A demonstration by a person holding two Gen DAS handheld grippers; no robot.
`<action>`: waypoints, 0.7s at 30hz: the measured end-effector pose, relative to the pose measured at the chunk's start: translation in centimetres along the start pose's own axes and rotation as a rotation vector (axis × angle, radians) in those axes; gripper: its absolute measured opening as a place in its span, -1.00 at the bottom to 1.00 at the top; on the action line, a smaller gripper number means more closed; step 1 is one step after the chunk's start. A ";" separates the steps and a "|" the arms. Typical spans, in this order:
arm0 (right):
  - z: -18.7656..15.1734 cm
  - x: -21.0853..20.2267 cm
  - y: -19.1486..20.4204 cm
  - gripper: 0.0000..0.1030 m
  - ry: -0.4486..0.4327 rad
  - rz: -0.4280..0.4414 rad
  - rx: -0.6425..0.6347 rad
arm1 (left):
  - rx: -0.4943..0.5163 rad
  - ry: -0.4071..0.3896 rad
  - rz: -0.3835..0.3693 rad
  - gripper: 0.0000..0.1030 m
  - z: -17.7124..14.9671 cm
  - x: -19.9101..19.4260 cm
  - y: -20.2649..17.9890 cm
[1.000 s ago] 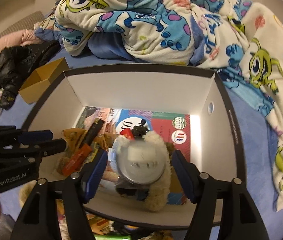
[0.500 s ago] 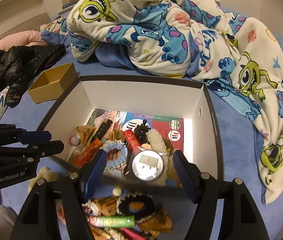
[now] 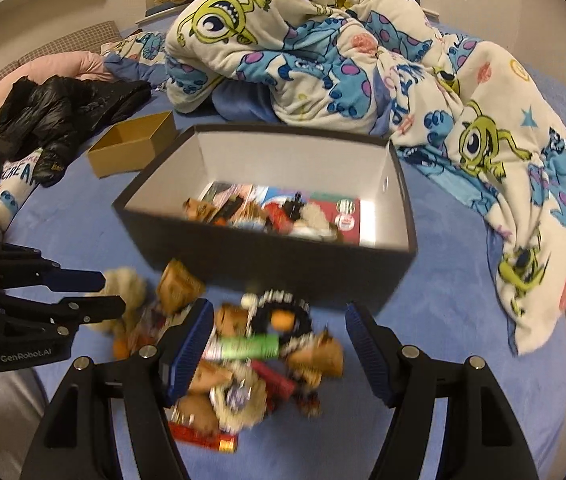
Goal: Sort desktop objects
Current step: 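Withdraw both tools from the shoebox back to the pile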
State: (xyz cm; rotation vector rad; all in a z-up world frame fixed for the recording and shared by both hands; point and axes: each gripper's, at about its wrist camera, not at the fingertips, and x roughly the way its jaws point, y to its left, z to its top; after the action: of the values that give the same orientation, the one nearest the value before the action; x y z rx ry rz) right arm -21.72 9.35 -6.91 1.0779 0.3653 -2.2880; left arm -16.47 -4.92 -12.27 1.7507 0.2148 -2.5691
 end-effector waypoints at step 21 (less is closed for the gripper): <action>-9.9 3.4 4.4 -0.18 0.163 0.195 -0.104 | -0.056 0.113 -0.101 -0.37 -6.0 6.3 -0.4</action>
State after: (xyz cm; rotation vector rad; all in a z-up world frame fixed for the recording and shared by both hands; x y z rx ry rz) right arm -14.72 9.19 -15.84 1.1952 0.4199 -1.9952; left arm -13.30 -3.38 -20.18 1.9136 0.3846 -2.5054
